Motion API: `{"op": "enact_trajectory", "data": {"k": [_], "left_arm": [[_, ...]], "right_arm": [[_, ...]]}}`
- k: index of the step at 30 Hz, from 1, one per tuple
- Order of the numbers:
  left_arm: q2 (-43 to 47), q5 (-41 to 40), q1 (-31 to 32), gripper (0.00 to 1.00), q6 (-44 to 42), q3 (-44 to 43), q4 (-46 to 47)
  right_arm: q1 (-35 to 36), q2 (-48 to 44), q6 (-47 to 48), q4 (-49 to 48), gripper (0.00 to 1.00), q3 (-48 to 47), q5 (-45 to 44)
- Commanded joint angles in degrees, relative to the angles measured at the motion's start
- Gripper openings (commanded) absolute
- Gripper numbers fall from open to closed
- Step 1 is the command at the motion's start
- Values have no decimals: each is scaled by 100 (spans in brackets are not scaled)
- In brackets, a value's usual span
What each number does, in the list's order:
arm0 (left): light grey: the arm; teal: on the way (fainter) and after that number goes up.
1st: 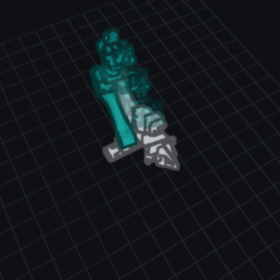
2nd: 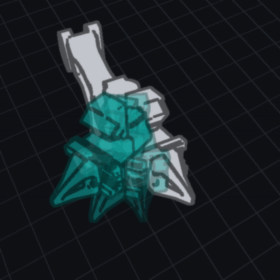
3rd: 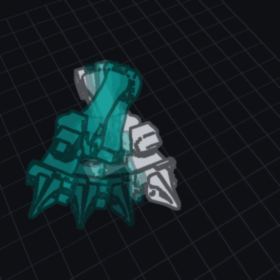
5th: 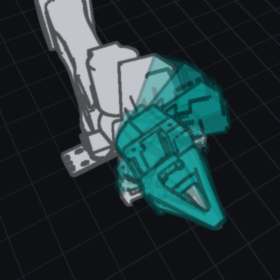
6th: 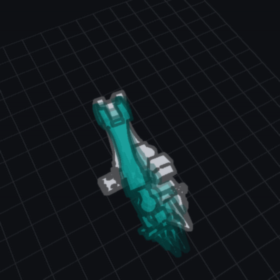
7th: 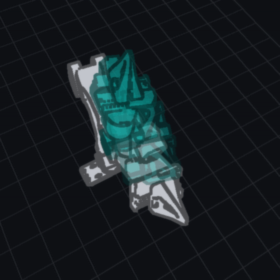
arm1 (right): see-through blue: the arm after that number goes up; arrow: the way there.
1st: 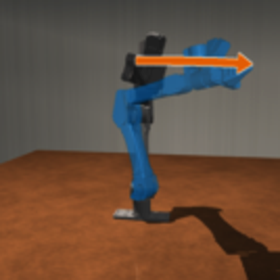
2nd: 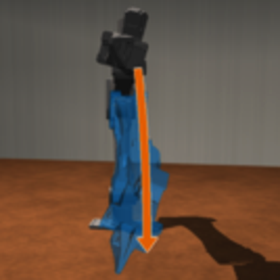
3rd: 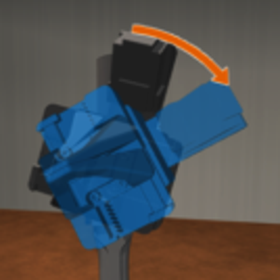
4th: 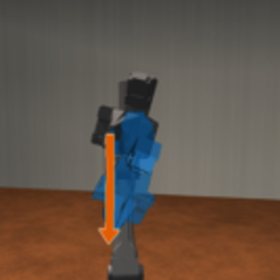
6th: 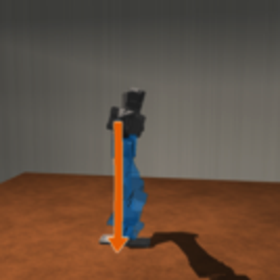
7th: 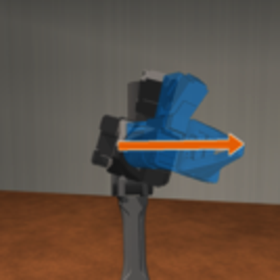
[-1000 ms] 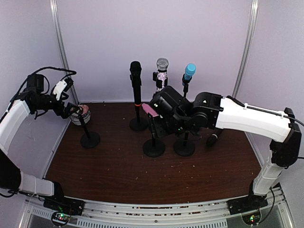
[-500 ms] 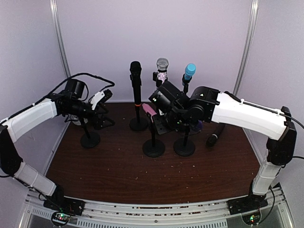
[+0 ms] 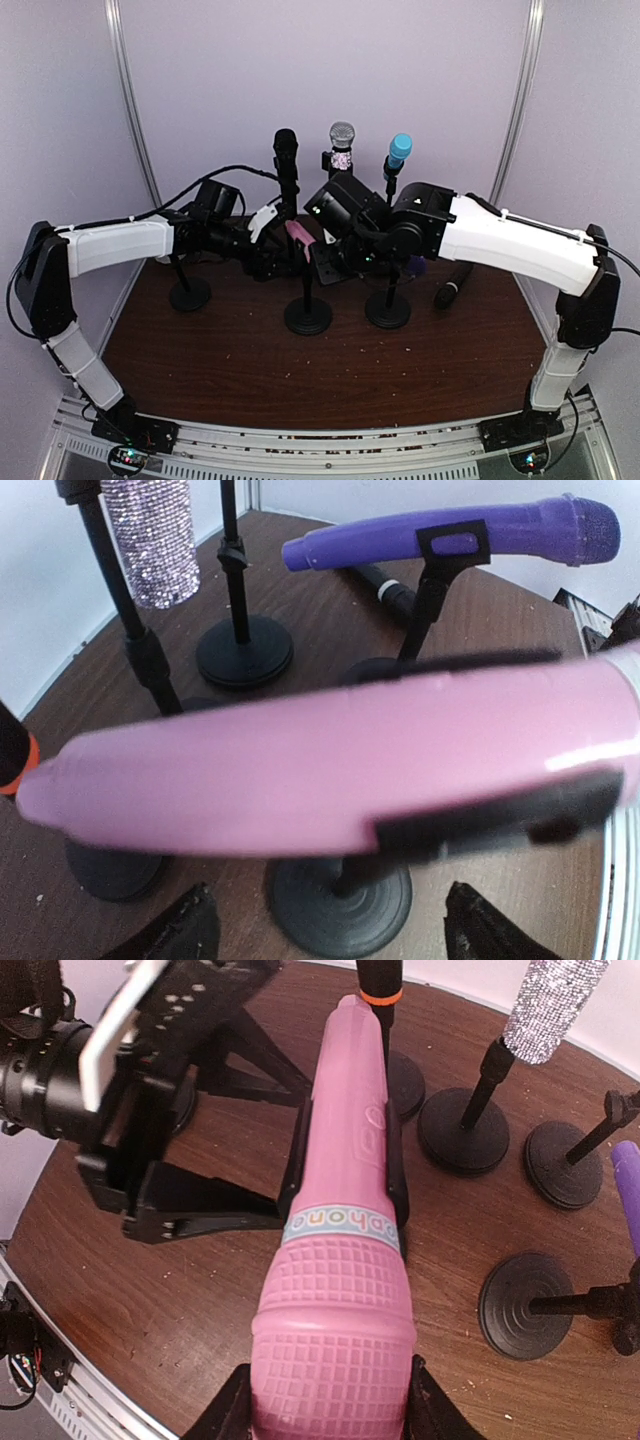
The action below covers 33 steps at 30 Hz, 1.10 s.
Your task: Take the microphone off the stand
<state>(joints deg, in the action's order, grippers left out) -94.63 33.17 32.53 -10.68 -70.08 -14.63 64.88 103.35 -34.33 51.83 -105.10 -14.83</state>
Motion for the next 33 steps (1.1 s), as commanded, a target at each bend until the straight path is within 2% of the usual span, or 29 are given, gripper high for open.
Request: {"op": "enact_trajectory", "data": {"k": [1,4,10,15,17,19,21,24,33], "left_arm": [[-264,19,161,78,339,-225,851],[-323,49,228,74,442,-163,1014],[-275,-4,283,56,407,74,1087],[-150,93,280,49,452,278,1163],[-115,36,280,41,459,315,1176],[-74,-113,280,25,430,328,1146],[-11,-245,236,14,410,352,1107],[81,-384,98,2,466,396,1048],[105,-857,-544,0,552,559,1141]], "right_arm": [[171,-1,-333,-499,0,-243,154],[240,20,-400,-622,0,-136,108],[292,154,-520,-961,0,-84,215],[302,269,-510,-1098,0,-193,299],[302,297,-492,-1082,0,-227,313],[301,297,-490,-1057,0,-223,315],[306,251,-480,-997,0,-169,296],[305,102,-457,-988,0,51,265],[352,-490,-360,-940,0,660,475]]}}
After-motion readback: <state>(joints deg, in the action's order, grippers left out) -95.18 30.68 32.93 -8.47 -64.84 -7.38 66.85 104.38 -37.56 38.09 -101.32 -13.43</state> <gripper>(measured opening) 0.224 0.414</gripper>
